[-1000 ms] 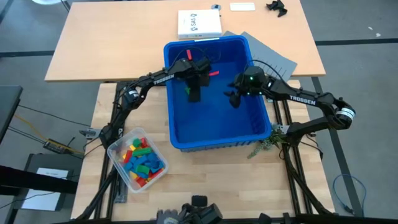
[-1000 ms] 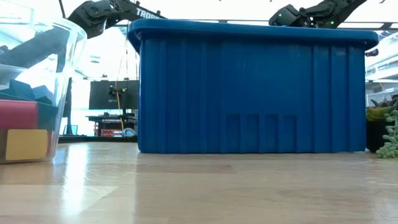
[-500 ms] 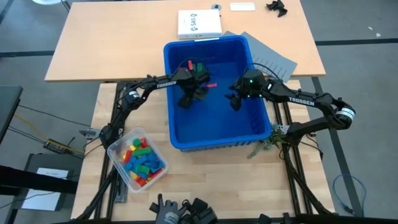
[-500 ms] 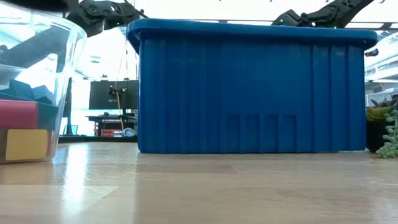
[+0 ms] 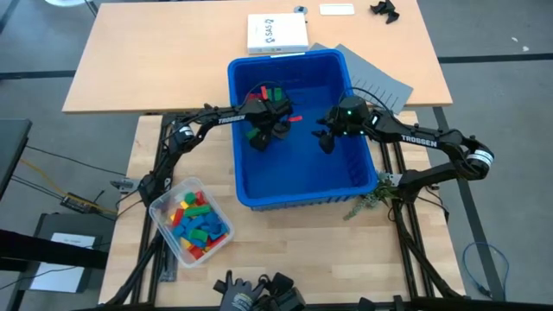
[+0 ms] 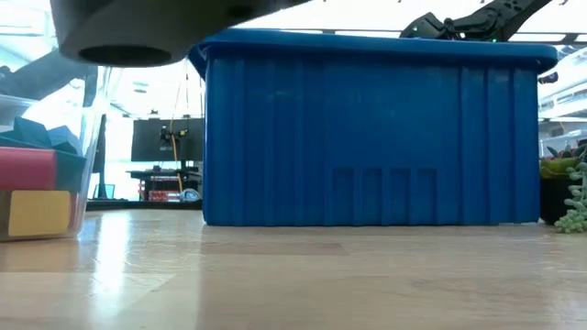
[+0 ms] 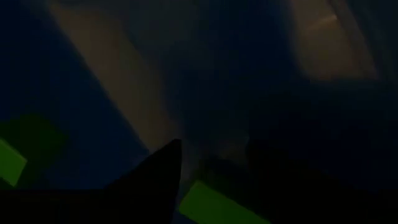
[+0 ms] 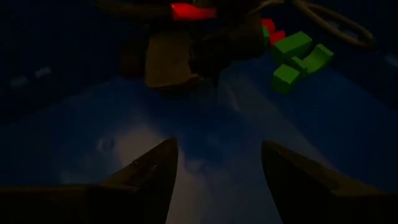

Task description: Sort Items/Unsort Items

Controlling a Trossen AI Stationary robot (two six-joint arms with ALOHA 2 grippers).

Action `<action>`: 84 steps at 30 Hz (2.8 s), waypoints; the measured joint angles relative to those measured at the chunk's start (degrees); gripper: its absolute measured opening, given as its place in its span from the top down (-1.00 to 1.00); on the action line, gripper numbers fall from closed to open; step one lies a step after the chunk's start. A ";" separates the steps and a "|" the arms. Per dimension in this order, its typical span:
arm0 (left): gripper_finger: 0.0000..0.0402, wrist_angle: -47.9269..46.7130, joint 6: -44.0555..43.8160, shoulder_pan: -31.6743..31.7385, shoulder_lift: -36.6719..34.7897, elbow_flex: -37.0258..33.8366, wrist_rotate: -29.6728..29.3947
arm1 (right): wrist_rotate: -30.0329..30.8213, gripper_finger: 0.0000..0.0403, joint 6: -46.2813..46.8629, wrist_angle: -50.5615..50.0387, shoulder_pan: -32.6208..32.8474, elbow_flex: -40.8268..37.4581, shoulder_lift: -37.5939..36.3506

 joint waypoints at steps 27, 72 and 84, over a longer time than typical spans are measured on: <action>-0.32 -11.35 -47.61 6.97 0.72 7.32 8.71 | -0.23 -0.14 0.55 0.37 0.81 0.00 0.00; 0.32 -10.40 -49.18 -2.81 -17.73 13.22 2.76 | -0.24 -0.14 1.53 1.28 0.83 -0.02 0.02; 0.32 -10.05 -59.45 -10.07 -41.25 -4.10 -1.75 | -0.24 -0.14 3.51 1.28 0.83 -0.02 0.02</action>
